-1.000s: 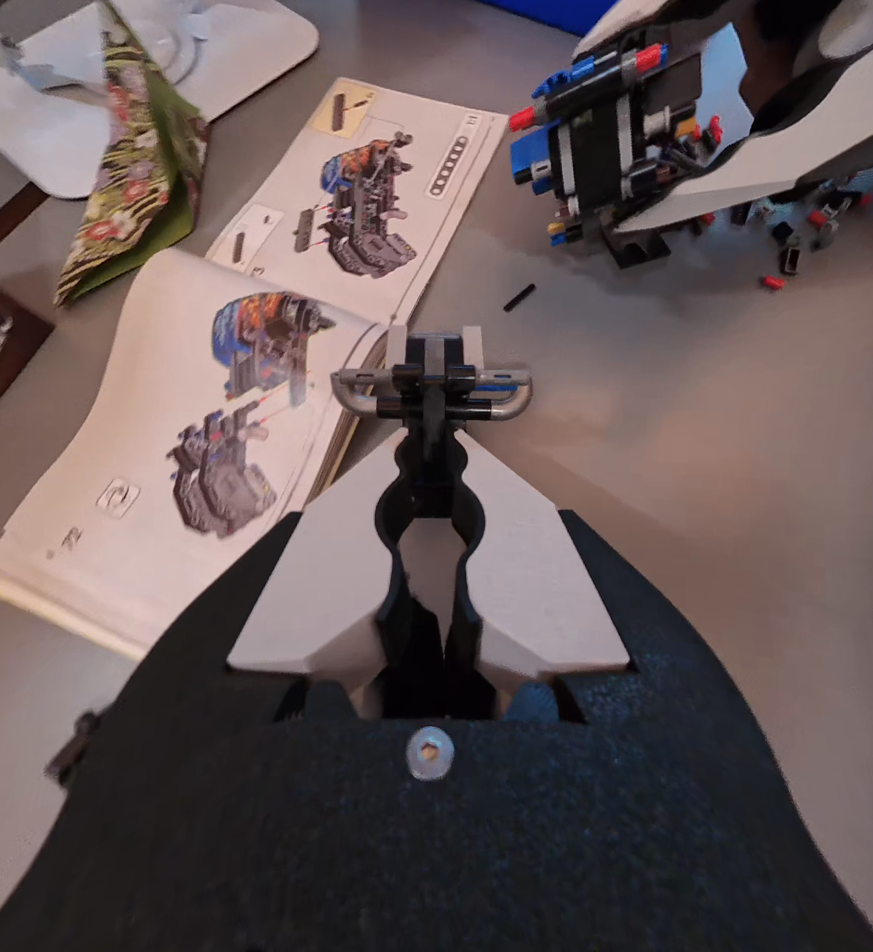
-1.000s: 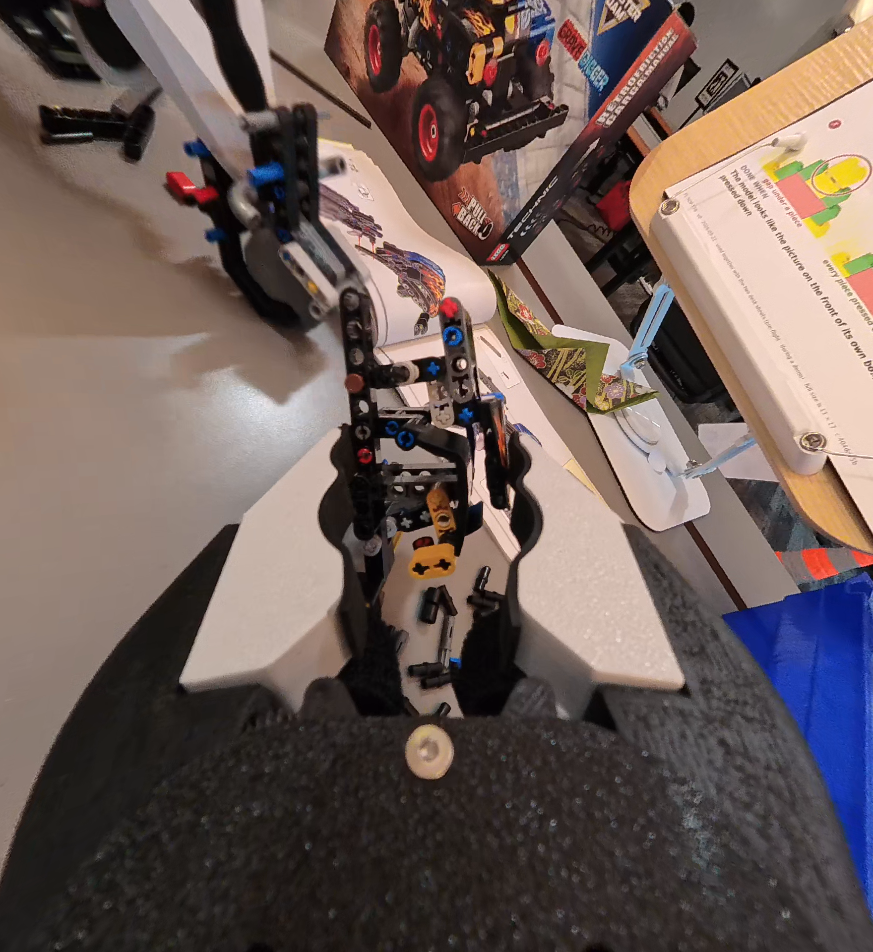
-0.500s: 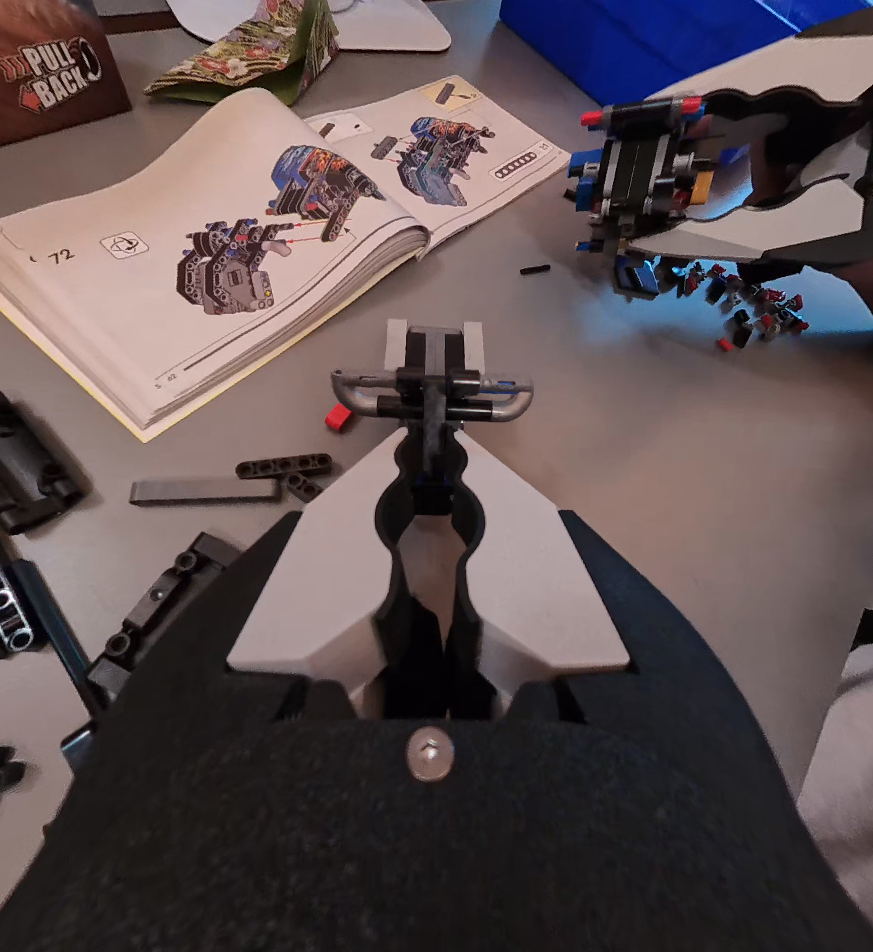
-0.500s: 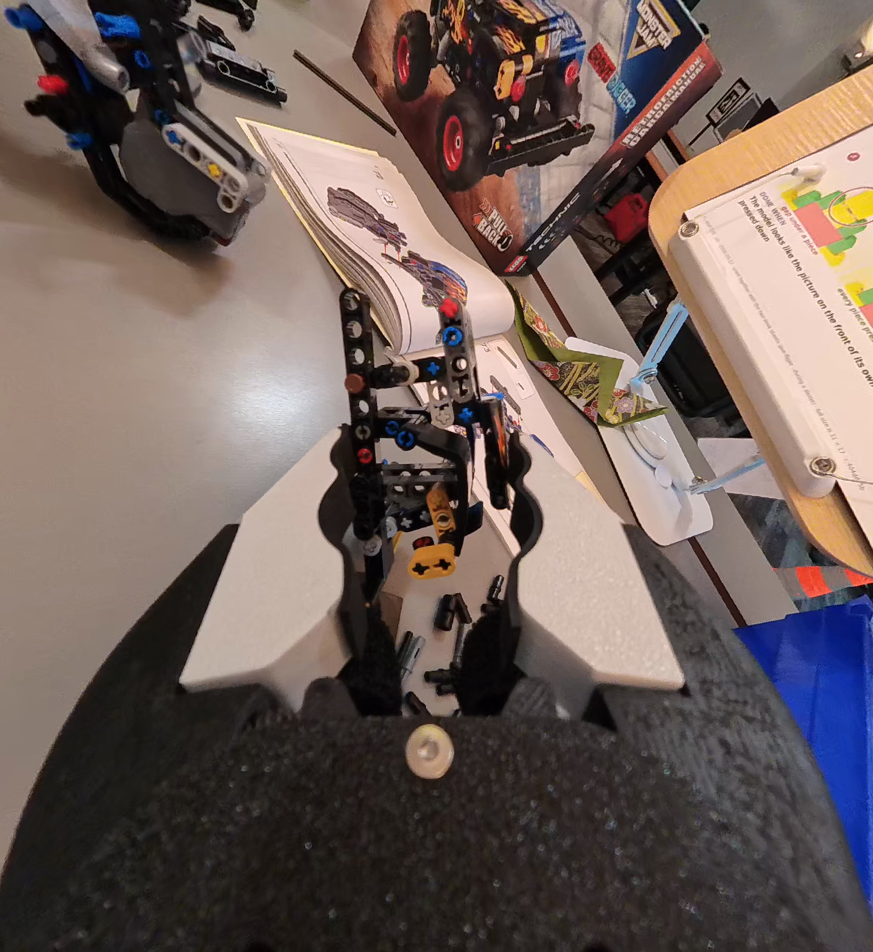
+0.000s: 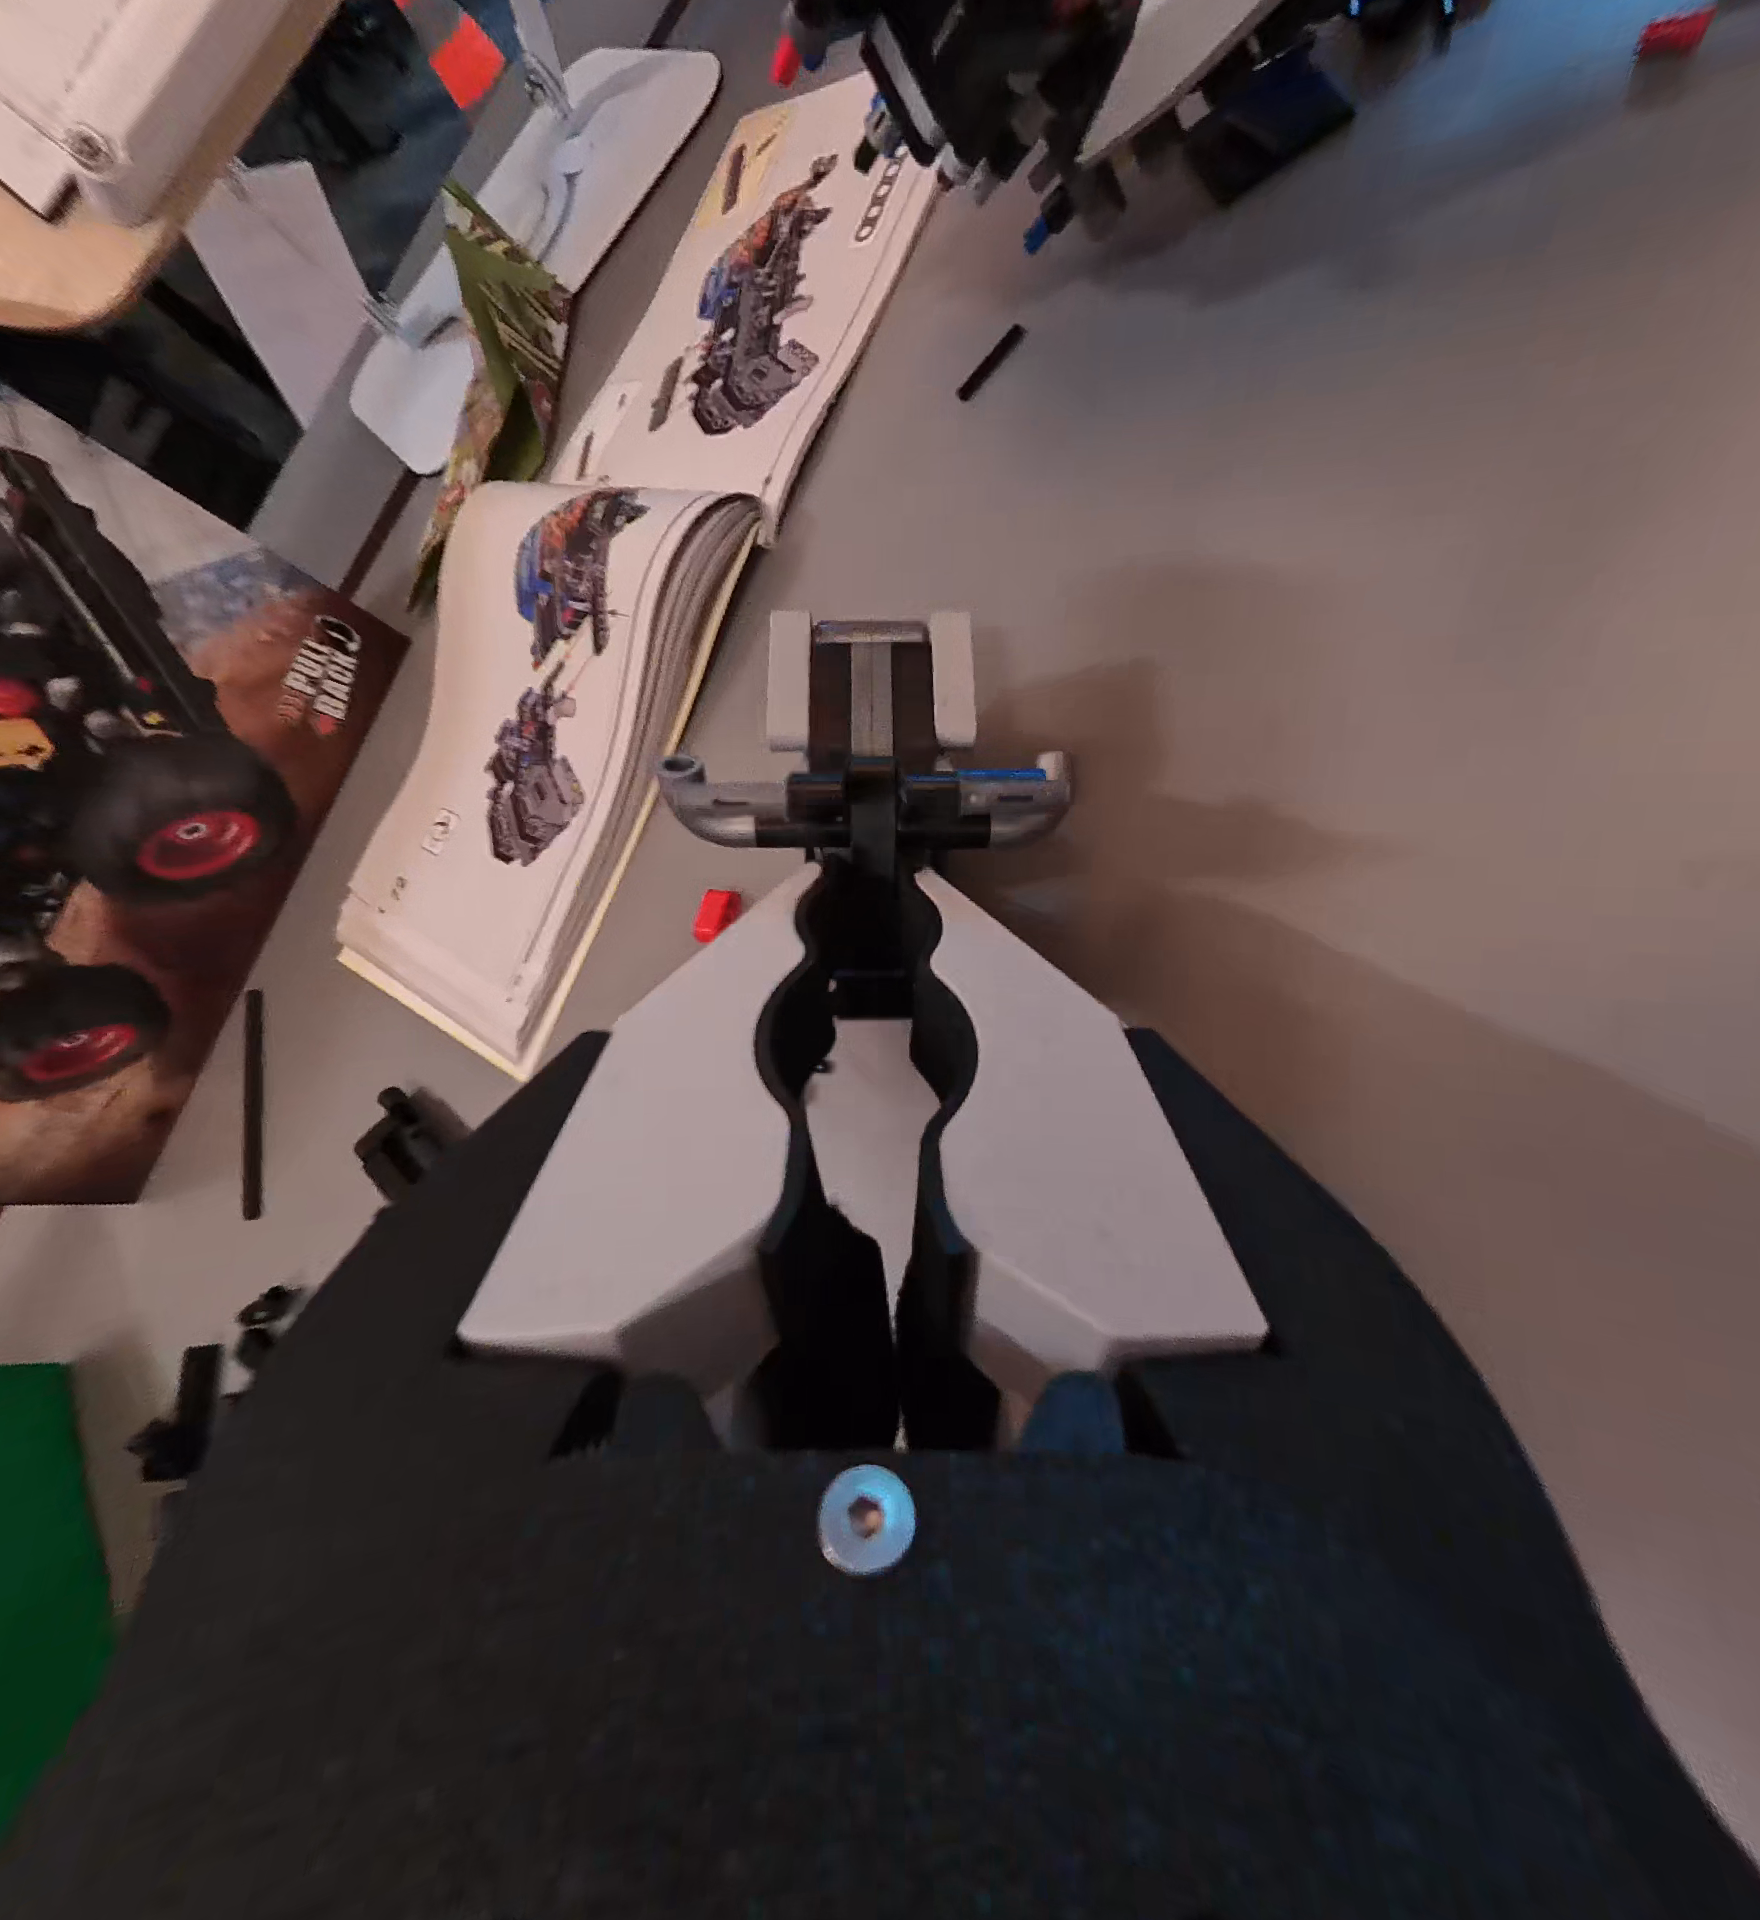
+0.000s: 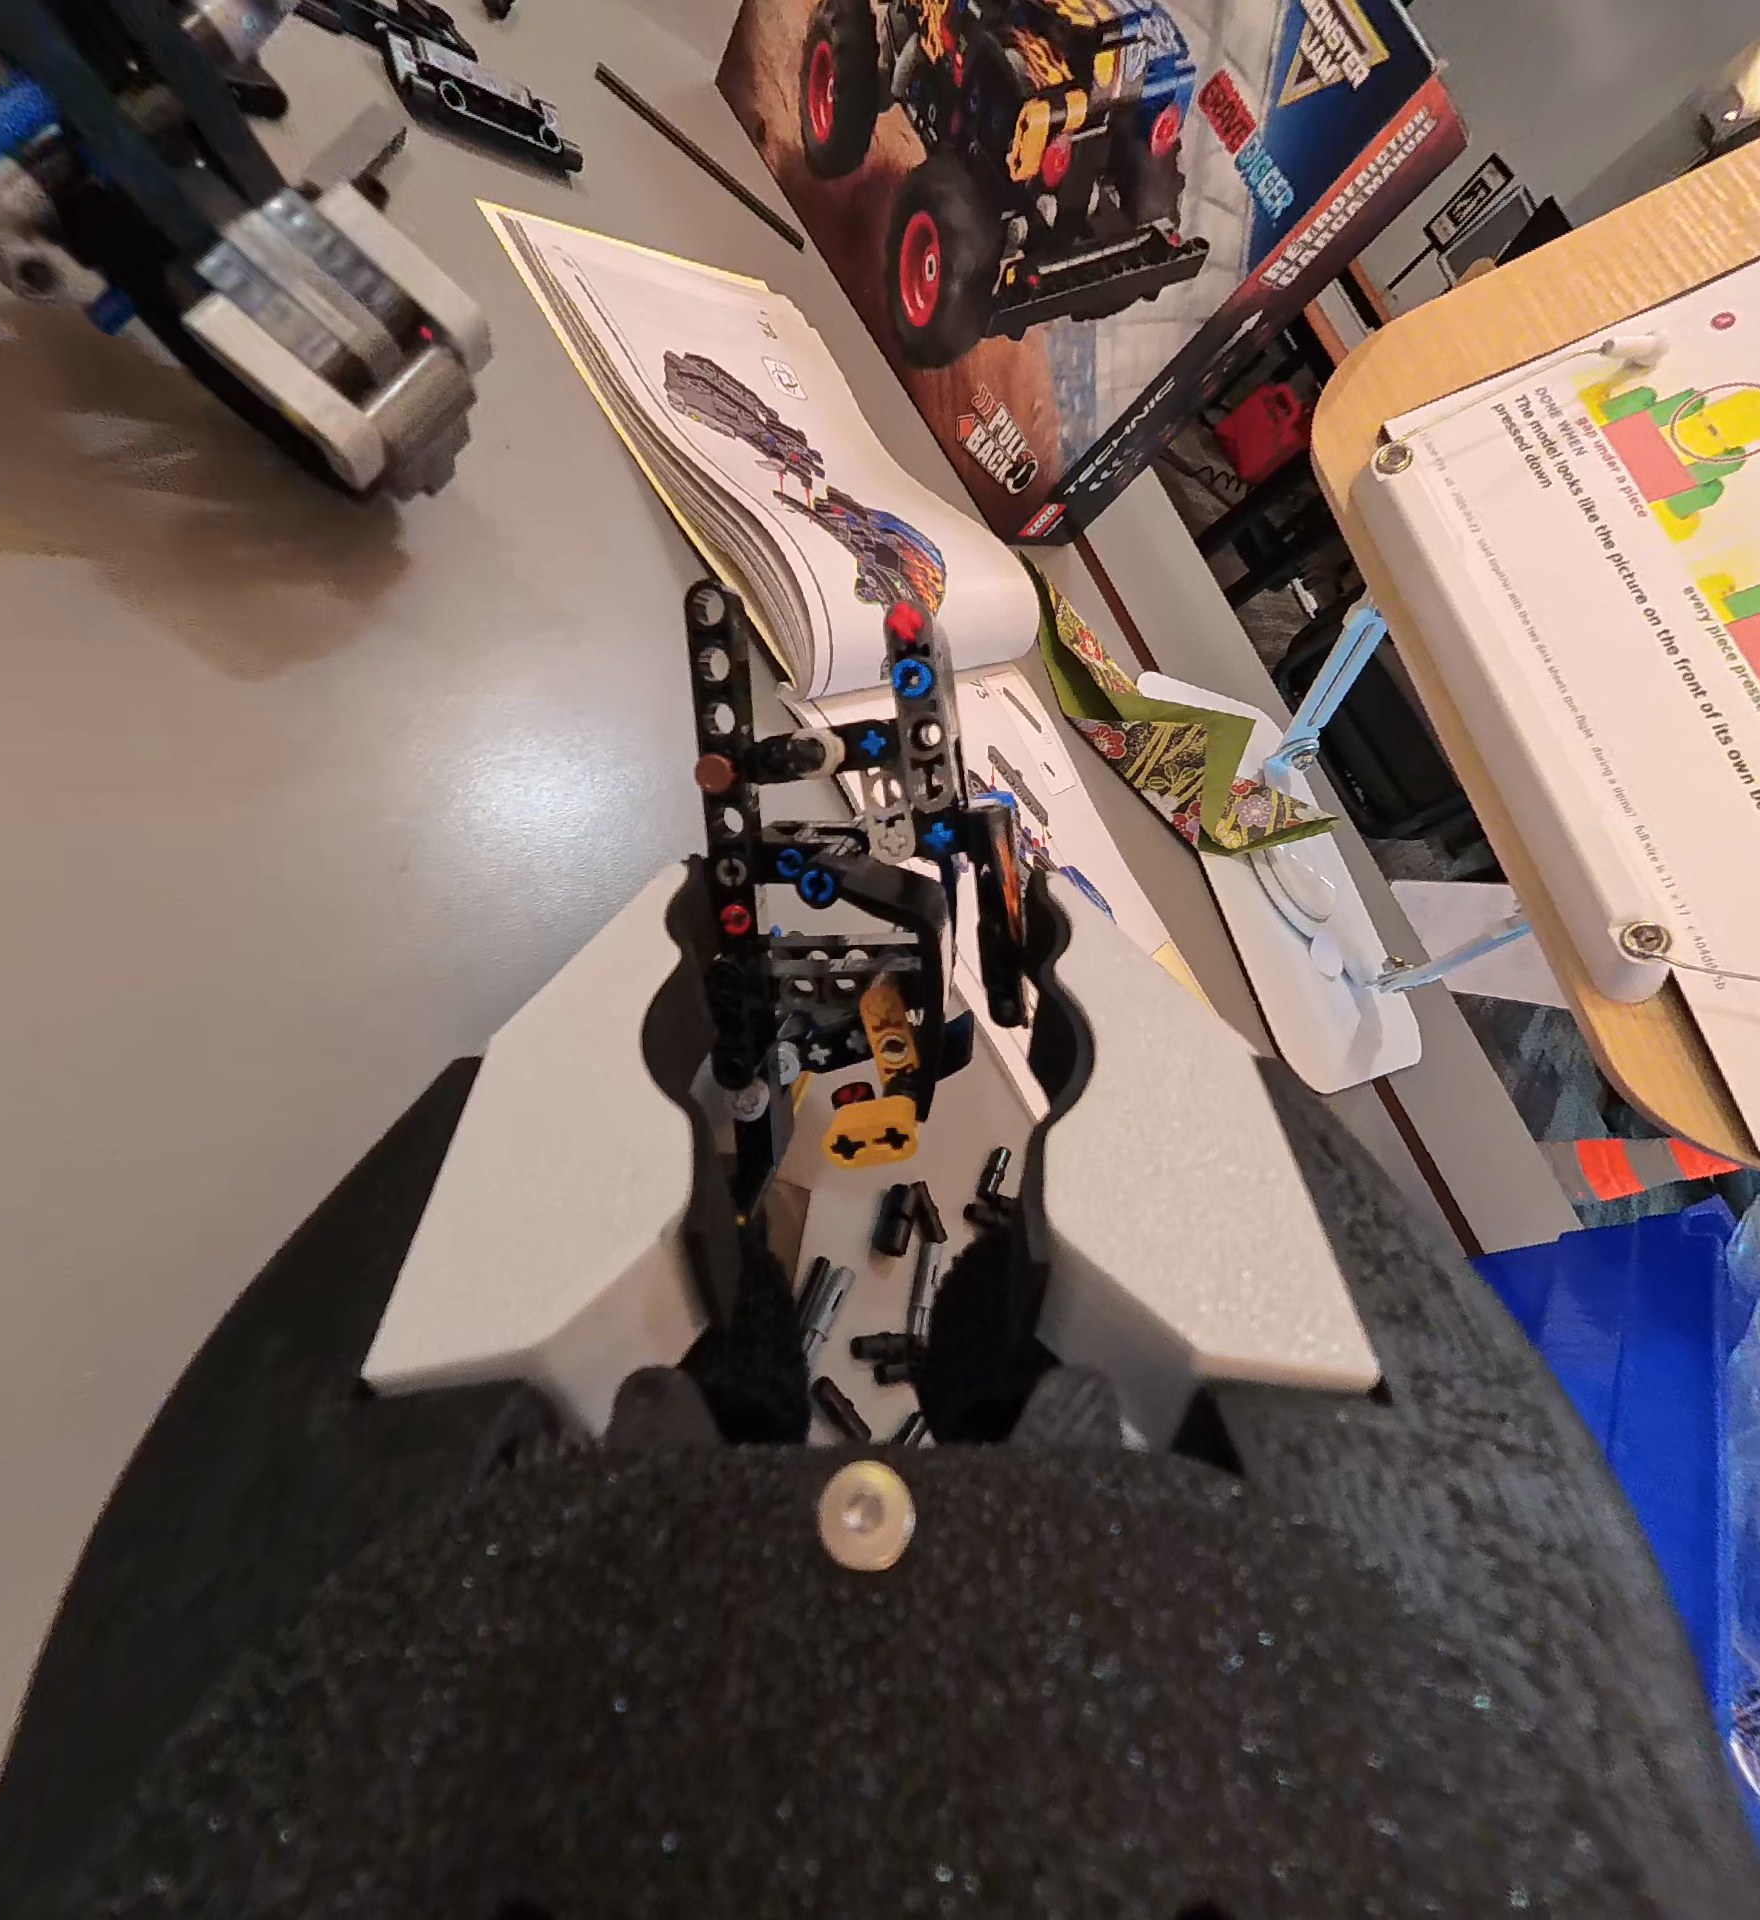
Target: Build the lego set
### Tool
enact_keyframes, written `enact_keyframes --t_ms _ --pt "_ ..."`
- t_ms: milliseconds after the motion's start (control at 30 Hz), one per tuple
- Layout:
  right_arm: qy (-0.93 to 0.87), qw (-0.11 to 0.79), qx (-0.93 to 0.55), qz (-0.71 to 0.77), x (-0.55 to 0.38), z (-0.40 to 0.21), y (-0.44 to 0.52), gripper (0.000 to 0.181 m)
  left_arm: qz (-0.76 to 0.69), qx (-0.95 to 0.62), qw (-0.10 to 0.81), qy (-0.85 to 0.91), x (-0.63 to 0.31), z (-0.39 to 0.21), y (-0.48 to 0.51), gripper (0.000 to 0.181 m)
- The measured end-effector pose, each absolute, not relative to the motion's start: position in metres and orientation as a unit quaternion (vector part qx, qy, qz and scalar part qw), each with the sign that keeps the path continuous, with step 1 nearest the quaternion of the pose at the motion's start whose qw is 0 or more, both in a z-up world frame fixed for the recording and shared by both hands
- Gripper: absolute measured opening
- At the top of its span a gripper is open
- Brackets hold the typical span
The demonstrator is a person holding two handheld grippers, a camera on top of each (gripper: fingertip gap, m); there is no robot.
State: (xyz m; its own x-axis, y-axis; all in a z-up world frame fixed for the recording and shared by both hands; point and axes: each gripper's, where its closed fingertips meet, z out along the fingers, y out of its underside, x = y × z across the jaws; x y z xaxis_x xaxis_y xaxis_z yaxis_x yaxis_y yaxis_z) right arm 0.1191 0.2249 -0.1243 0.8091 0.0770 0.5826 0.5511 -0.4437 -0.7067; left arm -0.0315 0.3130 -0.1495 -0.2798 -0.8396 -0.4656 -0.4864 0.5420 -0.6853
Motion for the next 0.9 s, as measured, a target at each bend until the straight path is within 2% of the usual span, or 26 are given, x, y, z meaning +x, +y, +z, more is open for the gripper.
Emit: enact_keyframes --t_ms 33,133,333,500,667,900 --pt "-0.193 0.491 -0.814 -0.242 0.119 -0.124 0.225 0.059 -0.218 -0.437 0.409 0.77 -0.032 -0.15 0.31 0.006" --pt "-0.192 0.49 -0.815 -0.243 0.12 -0.124 0.225 0.059 -0.206 -0.429 0.428 0.768 -0.033 -0.15 0.308 0.006" --pt "-0.191 0.486 -0.819 -0.238 0.121 -0.128 0.225 0.059 -0.008 -0.288 0.547 0.786 -0.037 -0.15 0.31 0.006" --pt "-0.194 0.484 -0.82 -0.237 0.119 -0.13 0.226 0.059 0.068 -0.227 0.566 0.79 -0.038 -0.157 0.309 0.006" --pt "-0.19 0.483 -0.822 -0.236 0.122 -0.131 0.226 0.059 0.058 -0.224 0.564 0.792 -0.039 -0.16 0.3 0.007" --pt "-0.189 0.482 -0.822 -0.235 0.122 -0.131 0.225 0.059 -0.045 -0.287 0.531 0.796 -0.05 -0.153 0.282 0.021"
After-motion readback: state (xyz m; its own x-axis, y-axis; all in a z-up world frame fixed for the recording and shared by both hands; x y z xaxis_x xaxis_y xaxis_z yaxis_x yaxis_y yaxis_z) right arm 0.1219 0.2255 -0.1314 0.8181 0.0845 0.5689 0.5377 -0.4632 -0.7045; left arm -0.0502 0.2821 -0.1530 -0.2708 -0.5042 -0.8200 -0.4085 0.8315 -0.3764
